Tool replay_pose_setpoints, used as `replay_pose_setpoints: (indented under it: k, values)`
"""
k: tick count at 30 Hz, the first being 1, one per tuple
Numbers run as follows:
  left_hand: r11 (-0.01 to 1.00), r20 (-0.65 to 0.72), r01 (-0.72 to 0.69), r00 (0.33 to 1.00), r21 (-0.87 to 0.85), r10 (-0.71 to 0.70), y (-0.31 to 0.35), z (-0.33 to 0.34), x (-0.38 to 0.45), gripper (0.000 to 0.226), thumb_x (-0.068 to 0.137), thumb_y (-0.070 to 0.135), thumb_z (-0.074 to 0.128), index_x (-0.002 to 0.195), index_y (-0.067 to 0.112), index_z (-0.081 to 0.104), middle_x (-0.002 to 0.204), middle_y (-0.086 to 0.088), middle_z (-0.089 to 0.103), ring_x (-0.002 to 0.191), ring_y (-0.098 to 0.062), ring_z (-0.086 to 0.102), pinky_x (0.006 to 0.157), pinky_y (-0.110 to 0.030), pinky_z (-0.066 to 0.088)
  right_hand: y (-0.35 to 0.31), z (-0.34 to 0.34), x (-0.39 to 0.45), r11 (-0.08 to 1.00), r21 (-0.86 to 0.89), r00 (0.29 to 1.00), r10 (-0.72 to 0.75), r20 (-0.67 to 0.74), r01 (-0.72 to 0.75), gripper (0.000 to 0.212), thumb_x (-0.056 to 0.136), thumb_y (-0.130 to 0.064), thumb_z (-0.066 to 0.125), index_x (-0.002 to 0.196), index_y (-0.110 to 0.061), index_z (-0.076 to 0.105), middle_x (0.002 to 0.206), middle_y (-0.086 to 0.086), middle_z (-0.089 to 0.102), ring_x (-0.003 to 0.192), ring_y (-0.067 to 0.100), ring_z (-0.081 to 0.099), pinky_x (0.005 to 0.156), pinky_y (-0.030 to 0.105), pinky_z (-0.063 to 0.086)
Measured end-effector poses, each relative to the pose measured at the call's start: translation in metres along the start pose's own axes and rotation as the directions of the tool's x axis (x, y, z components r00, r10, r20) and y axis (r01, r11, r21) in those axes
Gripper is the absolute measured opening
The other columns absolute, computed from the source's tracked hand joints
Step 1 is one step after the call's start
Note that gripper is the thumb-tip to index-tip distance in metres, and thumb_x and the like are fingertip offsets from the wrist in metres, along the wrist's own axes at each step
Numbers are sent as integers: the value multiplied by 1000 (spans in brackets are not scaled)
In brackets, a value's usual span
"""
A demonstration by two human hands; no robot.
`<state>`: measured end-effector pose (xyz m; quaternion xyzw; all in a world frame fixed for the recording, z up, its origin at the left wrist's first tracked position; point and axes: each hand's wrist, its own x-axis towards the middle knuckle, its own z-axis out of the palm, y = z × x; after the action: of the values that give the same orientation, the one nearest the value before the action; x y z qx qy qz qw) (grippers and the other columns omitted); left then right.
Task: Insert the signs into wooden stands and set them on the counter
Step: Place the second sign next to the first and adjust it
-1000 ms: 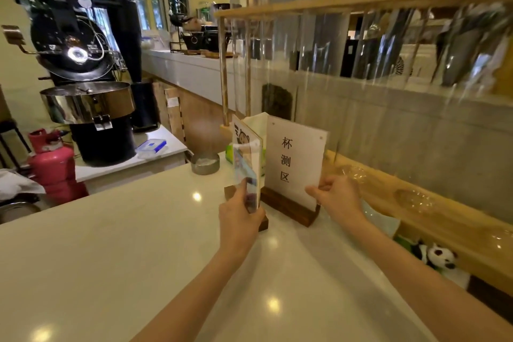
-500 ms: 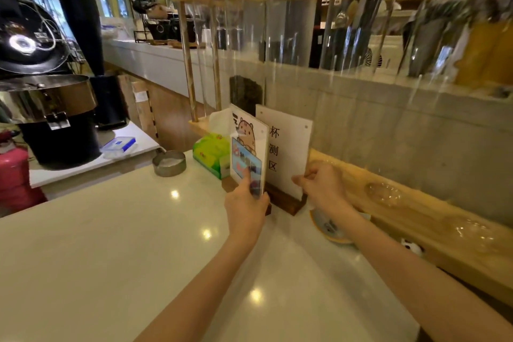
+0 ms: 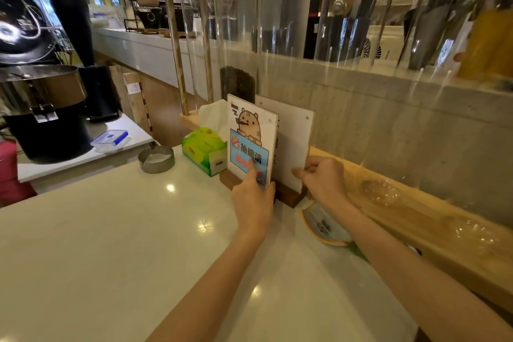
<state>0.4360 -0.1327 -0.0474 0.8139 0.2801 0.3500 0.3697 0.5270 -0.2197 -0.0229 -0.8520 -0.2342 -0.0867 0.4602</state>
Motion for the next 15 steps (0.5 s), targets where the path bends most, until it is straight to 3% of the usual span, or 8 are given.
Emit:
replay_pose_setpoints:
  k: [4, 11, 15]
  values:
    - [1000, -28, 19, 999, -8, -20, 2, 5, -1, 67, 83, 21, 60, 139, 15, 24, 126, -9, 59, 107, -21, 57, 93, -32, 45, 2, 2, 2, 1000, -3, 1000, -21, -9, 21, 19, 74, -17, 71, 62, -4, 66, 56, 9, 63, 52, 18, 55, 54, 28, 43]
    - [1000, -29, 16, 999, -25, -16, 0, 6, -3, 66, 83, 24, 60, 138, 15, 25, 112, -12, 65, 95, -21, 60, 88, -32, 48, 3, 2, -1, 997, -24, 997, -68, -30, 67, 22, 75, -18, 69, 68, 3, 65, 67, 21, 69, 64, 32, 63, 61, 41, 52]
    - [996, 41, -11, 999, -84, 15, -9, -1, -3, 65, 81, 22, 61, 137, 17, 29, 120, -10, 61, 95, -20, 60, 86, -35, 53, -4, -4, -4, 996, -61, 995, -59, 77, 64, 21, 79, -20, 66, 84, 0, 64, 81, 16, 70, 71, 26, 62, 70, 43, 55]
